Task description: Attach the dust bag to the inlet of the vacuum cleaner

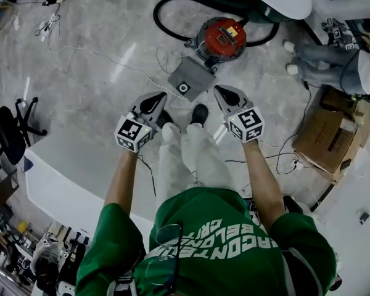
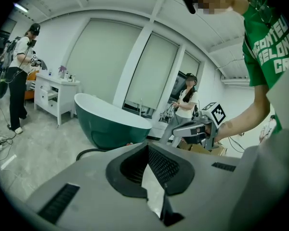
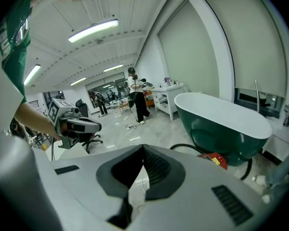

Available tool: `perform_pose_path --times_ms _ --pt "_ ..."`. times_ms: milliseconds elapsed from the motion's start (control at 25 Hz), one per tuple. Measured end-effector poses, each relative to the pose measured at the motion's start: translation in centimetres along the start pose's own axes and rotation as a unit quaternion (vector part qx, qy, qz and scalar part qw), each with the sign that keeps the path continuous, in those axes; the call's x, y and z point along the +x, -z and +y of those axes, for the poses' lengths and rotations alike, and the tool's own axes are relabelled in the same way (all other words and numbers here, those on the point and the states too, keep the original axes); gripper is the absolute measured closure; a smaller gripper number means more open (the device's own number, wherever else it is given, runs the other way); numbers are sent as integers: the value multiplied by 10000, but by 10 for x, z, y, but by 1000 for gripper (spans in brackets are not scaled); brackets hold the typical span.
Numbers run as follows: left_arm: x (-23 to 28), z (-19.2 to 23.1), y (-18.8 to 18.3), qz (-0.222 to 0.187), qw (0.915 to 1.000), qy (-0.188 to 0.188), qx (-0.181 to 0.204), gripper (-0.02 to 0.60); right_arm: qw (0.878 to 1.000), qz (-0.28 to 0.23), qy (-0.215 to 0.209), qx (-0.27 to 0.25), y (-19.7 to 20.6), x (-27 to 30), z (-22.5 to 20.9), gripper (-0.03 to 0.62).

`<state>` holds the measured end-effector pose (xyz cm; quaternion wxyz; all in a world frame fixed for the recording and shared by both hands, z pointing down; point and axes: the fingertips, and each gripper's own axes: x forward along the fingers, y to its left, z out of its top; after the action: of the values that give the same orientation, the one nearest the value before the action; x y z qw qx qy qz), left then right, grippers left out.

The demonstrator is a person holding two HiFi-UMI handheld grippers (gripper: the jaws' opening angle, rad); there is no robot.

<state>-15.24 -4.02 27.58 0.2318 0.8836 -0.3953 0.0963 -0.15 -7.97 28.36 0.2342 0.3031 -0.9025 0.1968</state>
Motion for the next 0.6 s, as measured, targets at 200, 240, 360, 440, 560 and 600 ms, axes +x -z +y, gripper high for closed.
perform_pose_path --times_ms 200,240,360,440,560,600 --pt "25 28 50 164 9998 71 62 578 9999 125 -37 109 54 43 -14 586" --pt "30 33 62 191 9998 93 49 578 9997 173 -55 136 68 52 -18 586" --pt "46 47 104 261 9995 183 33 578 9994 281 -139 174 116 80 -29 586" --pt "59 57 135 315 9991 267 62 578 9992 302 -164 196 150 100 -40 586" --pt "83 76 187 413 9983 406 119 578 9990 312 -155 285 204 131 -59 586" --pt "92 84 207 451 9978 453 150 578 9988 334 -144 317 224 142 -65 586"
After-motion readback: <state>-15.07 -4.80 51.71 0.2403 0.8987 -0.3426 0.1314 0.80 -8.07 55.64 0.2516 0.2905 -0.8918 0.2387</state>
